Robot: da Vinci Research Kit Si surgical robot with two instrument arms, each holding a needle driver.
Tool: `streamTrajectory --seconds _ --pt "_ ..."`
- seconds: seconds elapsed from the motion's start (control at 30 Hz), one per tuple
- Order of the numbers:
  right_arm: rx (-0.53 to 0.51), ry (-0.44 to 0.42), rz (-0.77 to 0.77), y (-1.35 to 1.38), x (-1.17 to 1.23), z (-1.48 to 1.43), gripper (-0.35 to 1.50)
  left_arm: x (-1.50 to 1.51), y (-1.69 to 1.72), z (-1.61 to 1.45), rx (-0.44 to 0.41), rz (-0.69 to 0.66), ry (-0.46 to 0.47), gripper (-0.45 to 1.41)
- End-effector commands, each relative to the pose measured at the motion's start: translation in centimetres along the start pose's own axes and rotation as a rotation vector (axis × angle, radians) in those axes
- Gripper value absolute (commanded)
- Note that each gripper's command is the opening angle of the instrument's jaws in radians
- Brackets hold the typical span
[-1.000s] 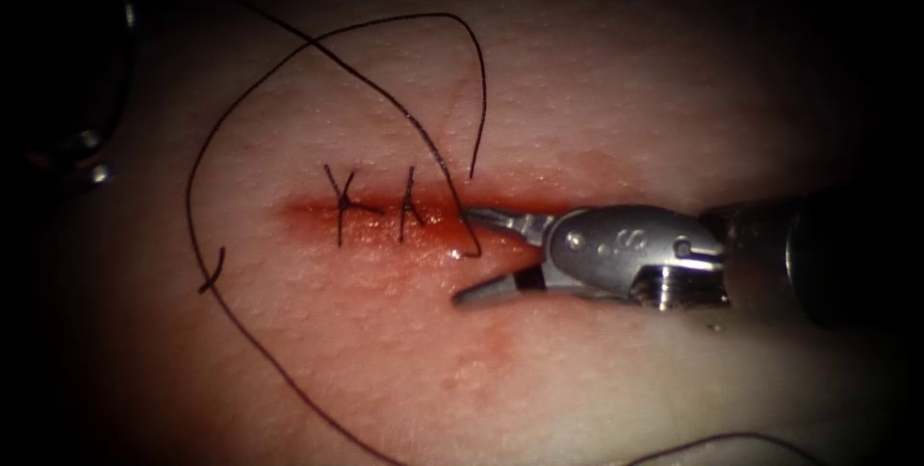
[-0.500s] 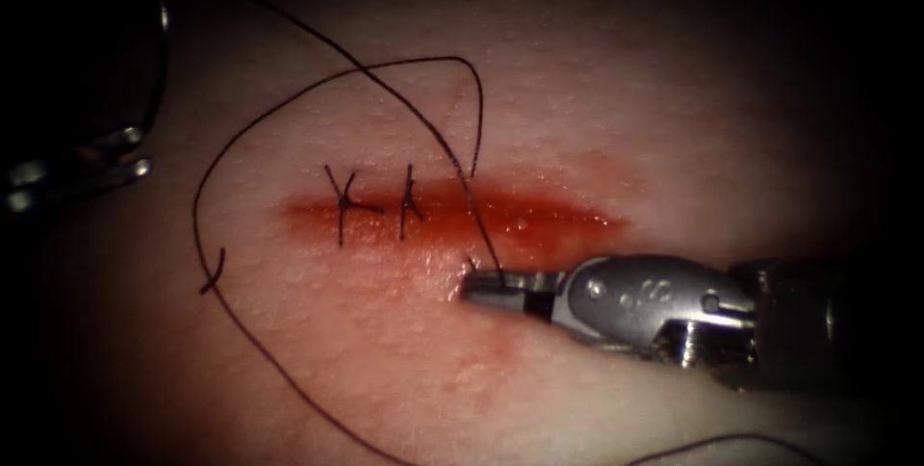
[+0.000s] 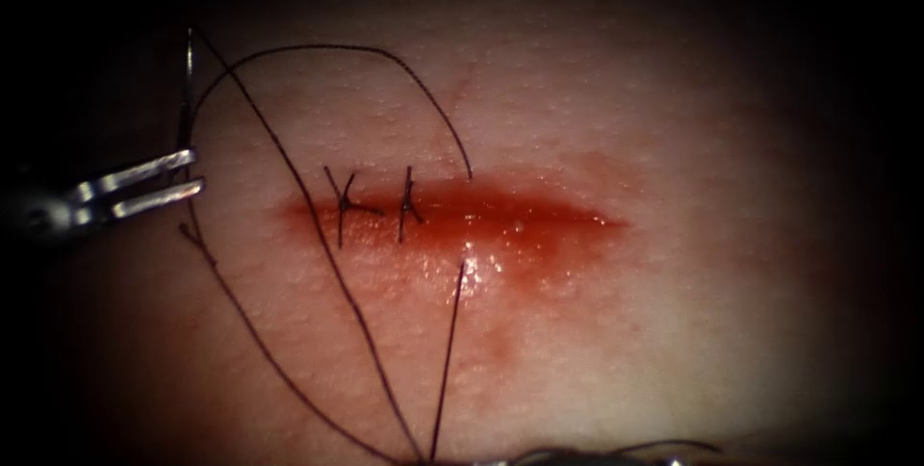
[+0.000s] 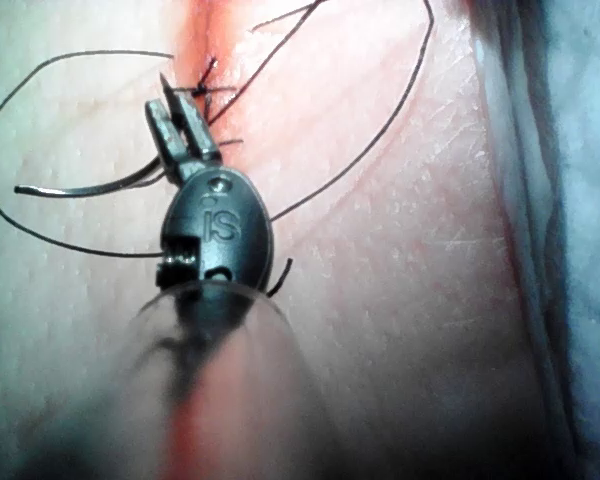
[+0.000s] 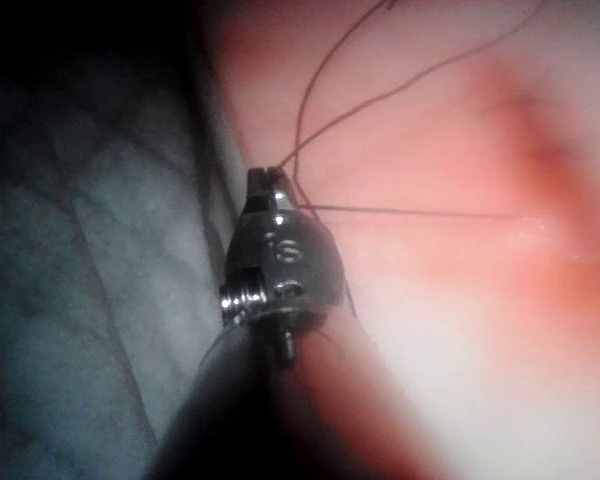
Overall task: Wound Closure
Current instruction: Use the right end-effector to pull the suture all the way through the incision until a tail remains.
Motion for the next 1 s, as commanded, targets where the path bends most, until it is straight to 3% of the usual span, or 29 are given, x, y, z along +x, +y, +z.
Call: streamTrajectory --seconds 0.03,0.13,0.17,0.2,0.23,0.3,0.4,0.67,0.87,1.0 --pt "0.011 0.002 -0.003 -0.15 -0.02 0.16 -0.35 -0.04 0.00 0.06 -0.001 0.002 0.001 -0.45" --pt "0.032 0.015 -0.053 -0.15 0.00 0.22 -0.35 -0.07 -0.01 0.06 -0.004 0.002 -0.001 -0.45" --pt "0.027 0.035 -0.067 -0.11 0.02 0.22 0.02 -0.08 -0.02 0.05 -0.005 0.002 0.000 -0.45" --pt "0.019 0.057 -0.083 -0.04 0.03 0.21 0.61 -0.09 -0.03 0.05 -0.005 0.002 0.000 -0.45" --pt "0.013 0.073 -0.095 0.01 0.05 0.20 0.89 -0.10 -0.05 0.04 -0.007 0.001 0.000 -0.45" --pt "0.008 0.112 -0.125 0.15 0.07 0.15 1.16 -0.11 -0.08 0.01 -0.011 -0.001 0.003 -0.45" --pt "0.002 0.138 -0.187 0.41 0.09 0.02 1.26 -0.15 -0.16 -0.06 -0.006 -0.005 -0.015 -0.45" --pt "-0.071 0.115 -0.308 0.99 0.00 -0.15 1.16 -0.23 -0.24 -0.07 0.020 -0.011 -0.047 -0.45" --pt "-0.124 0.091 -0.371 1.46 -0.05 0.06 0.89 -0.17 -0.14 0.02 0.011 -0.008 -0.021 -0.45" --pt "-0.149 0.073 -0.391 1.66 -0.09 0.26 0.94 -0.17 -0.14 0.02 0.009 -0.008 -0.019 -0.45"
